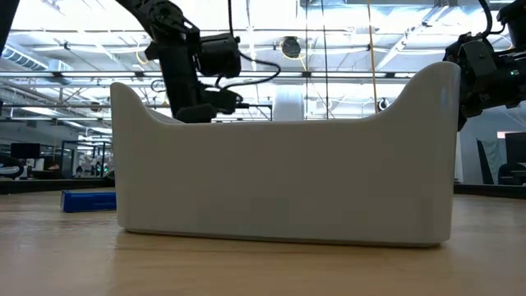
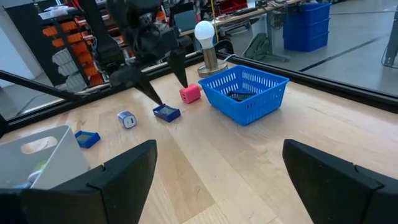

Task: Pick & Place Office items
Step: Put the violet digital clock into the blue bin

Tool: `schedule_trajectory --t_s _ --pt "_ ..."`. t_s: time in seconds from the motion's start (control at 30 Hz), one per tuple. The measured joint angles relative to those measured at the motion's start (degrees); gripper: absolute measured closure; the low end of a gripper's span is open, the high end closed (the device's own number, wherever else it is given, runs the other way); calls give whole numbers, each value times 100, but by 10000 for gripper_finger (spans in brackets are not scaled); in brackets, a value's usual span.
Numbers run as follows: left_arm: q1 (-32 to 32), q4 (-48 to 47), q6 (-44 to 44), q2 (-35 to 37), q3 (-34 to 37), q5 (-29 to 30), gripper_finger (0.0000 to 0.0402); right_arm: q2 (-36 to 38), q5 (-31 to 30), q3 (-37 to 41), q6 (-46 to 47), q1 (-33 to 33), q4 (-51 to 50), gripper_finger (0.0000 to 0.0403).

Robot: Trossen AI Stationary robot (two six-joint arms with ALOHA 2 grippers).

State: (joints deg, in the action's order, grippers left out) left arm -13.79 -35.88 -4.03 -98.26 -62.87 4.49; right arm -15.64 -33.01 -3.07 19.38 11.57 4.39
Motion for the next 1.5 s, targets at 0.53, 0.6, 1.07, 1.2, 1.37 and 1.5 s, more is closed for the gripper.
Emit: schedule_trajectory --t_s 0.53,0.6,1.07,1.2,1.37,1.5 --pt "423 628 -215 0 552 0 48 0 0 0 -57 0 10 64" --pt "419 633 -217 0 608 0 48 -1 0 0 -57 0 11 64" --pt "408 1036 -78 0 888 -205 48 -2 0 0 -57 -1 124 64" --pt "390 1094 96 0 888 -208 48 -1 0 0 -57 -1 137 64" --pt "179 1113 133 0 888 -462 48 -2 -17 0 -47 -2 143 64" --pt "-15 1250 135 0 888 -614 48 -1 -17 0 -36 0 144 64"
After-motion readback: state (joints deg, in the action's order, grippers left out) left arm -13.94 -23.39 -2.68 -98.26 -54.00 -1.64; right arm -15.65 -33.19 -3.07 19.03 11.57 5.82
